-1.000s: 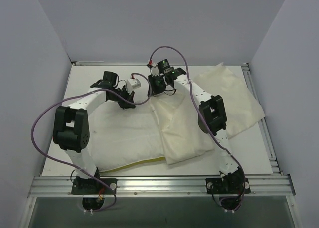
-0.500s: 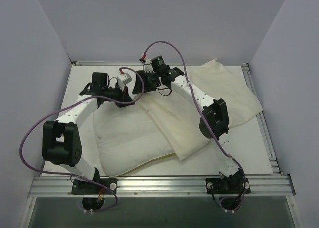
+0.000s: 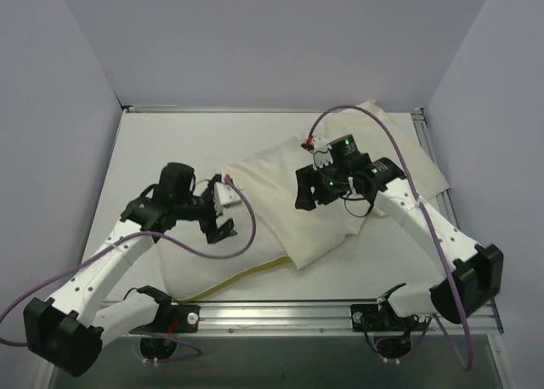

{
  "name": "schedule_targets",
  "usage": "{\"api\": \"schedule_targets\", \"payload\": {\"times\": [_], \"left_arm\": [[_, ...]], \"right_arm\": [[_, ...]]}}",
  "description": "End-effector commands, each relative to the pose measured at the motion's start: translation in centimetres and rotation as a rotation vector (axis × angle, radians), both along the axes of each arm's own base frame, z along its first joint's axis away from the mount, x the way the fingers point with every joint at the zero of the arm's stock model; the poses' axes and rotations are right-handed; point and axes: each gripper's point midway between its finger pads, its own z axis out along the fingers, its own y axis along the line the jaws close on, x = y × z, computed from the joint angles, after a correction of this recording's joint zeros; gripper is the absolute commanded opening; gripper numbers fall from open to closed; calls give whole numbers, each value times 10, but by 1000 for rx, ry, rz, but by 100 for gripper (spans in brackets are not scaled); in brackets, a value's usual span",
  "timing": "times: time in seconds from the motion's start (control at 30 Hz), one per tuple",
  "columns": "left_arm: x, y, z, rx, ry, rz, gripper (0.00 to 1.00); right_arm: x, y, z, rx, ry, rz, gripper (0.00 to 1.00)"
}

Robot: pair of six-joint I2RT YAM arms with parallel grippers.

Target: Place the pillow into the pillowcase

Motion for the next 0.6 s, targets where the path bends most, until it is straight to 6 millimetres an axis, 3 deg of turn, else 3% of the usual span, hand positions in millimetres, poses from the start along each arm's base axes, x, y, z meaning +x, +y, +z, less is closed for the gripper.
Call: {"api": "schedule_targets", "payload": {"times": [0.0, 0.07, 0.17, 0.3, 0.4, 0.43, 0.57], "left_arm": [[-71, 2, -63, 204, 110, -145, 97], [-95, -6, -82, 254, 148, -171, 97], [-98, -13, -93, 299, 106, -169, 97], [-96, -20, -104, 334, 153, -177, 97], [-94, -22, -103, 327, 147, -182, 97], [-93, -23, -103, 323, 144, -186, 97], [-93, -23, -111, 325, 142, -194, 98]], "right_arm": [[-71, -16, -32, -68, 103, 119, 59], [-96, -28, -57, -114, 137, 151, 59], [-114, -37, -84, -154, 171, 172, 57], [-134, -17, -95, -213, 121, 290, 58], [-138, -7, -104, -249, 108, 312, 63], [-141, 0, -106, -252, 97, 335, 68], [-113, -3, -121, -361, 81, 230, 70]]}}
